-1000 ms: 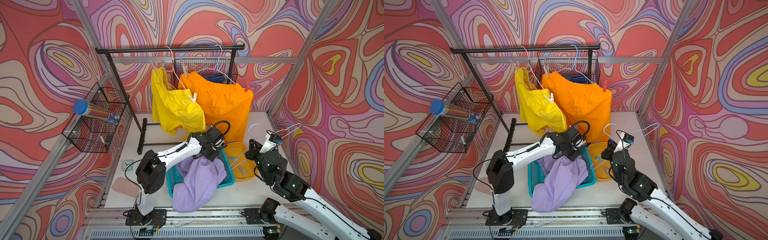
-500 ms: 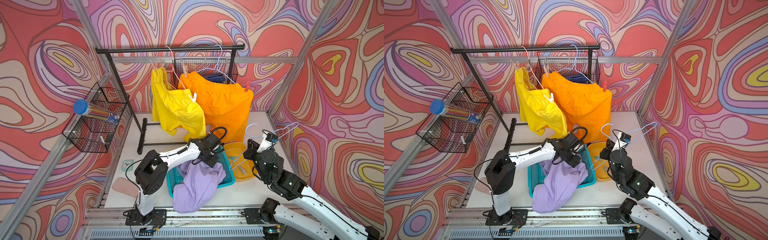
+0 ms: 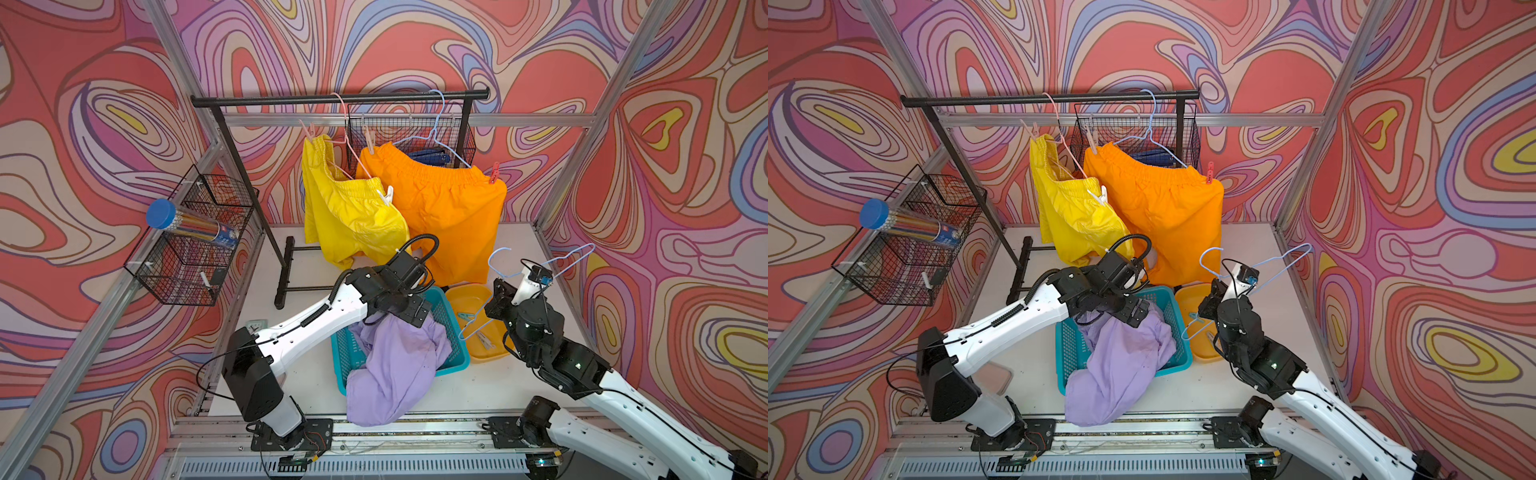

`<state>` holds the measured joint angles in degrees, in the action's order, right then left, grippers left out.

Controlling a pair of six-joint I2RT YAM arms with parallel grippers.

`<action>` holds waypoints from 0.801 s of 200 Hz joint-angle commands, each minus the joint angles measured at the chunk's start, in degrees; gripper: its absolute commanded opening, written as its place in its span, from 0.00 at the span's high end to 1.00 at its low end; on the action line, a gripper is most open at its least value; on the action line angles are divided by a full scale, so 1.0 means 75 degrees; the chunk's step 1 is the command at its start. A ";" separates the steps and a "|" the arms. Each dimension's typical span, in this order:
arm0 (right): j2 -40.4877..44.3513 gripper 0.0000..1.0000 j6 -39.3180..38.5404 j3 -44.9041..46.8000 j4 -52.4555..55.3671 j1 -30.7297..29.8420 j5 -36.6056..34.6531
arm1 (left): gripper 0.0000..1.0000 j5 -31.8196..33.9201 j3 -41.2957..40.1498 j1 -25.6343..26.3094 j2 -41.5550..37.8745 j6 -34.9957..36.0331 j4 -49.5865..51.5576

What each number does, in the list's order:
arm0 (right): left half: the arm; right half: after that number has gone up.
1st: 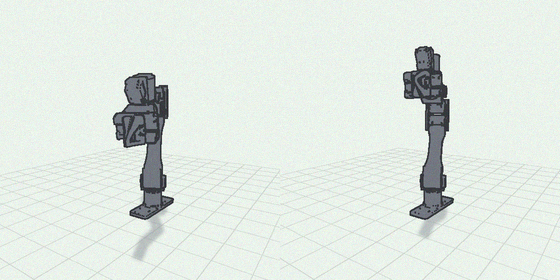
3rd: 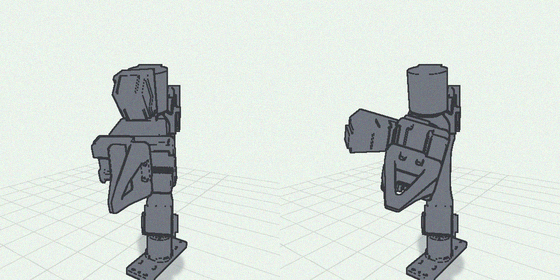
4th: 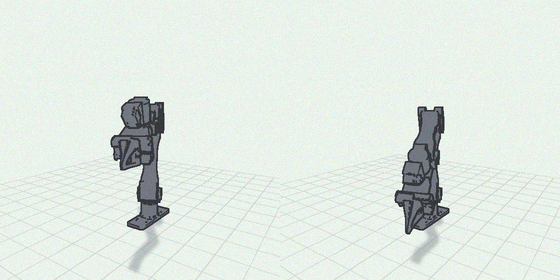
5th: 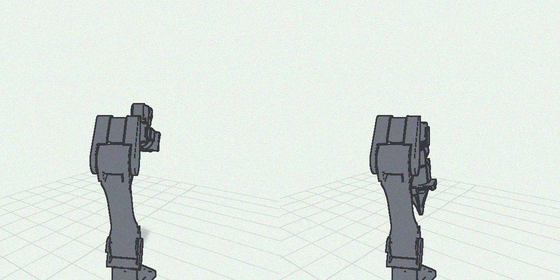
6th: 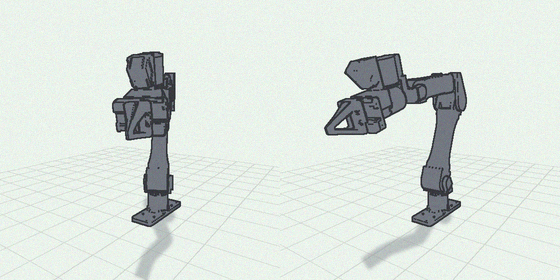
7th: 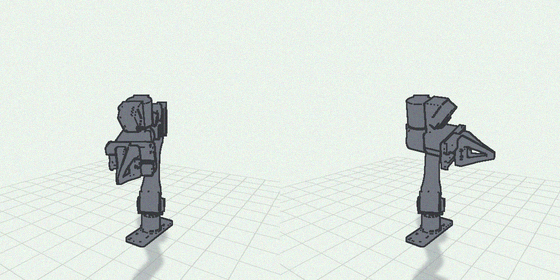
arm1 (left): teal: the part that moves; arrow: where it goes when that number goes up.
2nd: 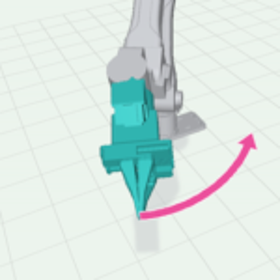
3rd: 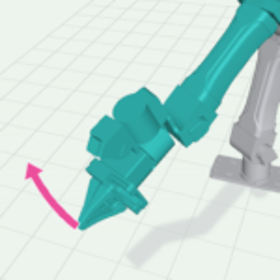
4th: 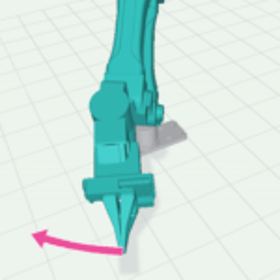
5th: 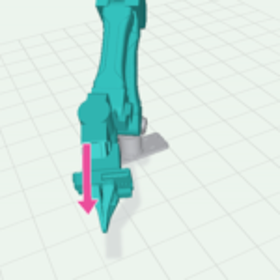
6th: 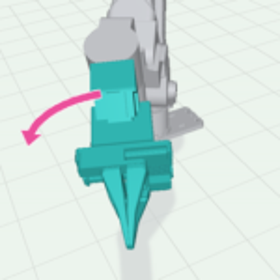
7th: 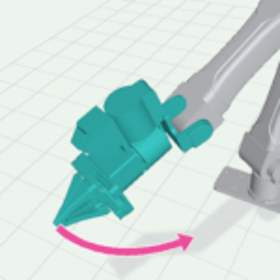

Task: Remove the clothespins securing shorts to the hanger
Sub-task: Adjust the shorts in the basket.

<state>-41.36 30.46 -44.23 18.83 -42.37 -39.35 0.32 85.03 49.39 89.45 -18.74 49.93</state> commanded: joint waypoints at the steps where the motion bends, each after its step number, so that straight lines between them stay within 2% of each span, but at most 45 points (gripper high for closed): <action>1: -0.0042 1.00 -0.0134 -0.0080 -0.0155 -0.0023 0.0044 | 0.00 -0.0510 -0.0580 -0.0043 -0.0670 -0.0778 0.1008; 39: -0.0095 1.00 -0.0141 -0.0021 -0.0292 -0.0022 0.0067 | 0.00 -0.0975 -0.2012 0.0092 -0.1553 -0.1421 0.1207; 71: -0.0217 1.00 -0.0183 -0.0041 -0.0400 -0.0014 0.0170 | 0.00 -0.1905 -0.3268 0.0256 -0.1957 -0.1997 -0.0116; 111: -0.0204 1.00 -0.0170 -0.0039 -0.0390 -0.0016 0.0207 | 0.00 -0.1966 -0.4061 0.0572 -0.1575 -0.2548 -0.1598; 124: -0.0172 1.00 -0.0184 -0.0043 -0.0369 -0.0023 0.0208 | 0.03 -0.1923 -0.4107 0.0615 -0.1382 -0.2636 -0.1805; 133: -0.0149 1.00 -0.0193 -0.0044 -0.0344 -0.0016 0.0205 | 0.12 -0.1939 -0.4108 0.0621 -0.1313 -0.2651 -0.1903; 144: -0.0117 1.00 -0.0194 -0.0054 -0.0297 -0.0023 0.0198 | 0.30 -0.1923 -0.4096 0.0611 -0.1298 -0.2681 -0.1978; 148: -0.0096 1.00 -0.0203 -0.0049 -0.0279 -0.0017 0.0190 | 0.38 -0.1910 -0.4086 0.0617 -0.1308 -0.2689 -0.1976; 155: -0.0068 1.00 -0.0184 -0.0042 -0.0256 -0.0016 0.0194 | 0.60 -0.1856 -0.4056 0.0614 -0.1335 -0.2700 -0.1960; 160: -0.0033 1.00 -0.0171 -0.0024 -0.0243 -0.0022 0.0193 | 0.72 -0.1799 -0.4019 0.0614 -0.1361 -0.2714 -0.1914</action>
<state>-42.98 29.58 -44.23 17.19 -42.37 -37.89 -13.91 54.63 53.98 79.50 -37.10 38.39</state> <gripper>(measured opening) 0.059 0.671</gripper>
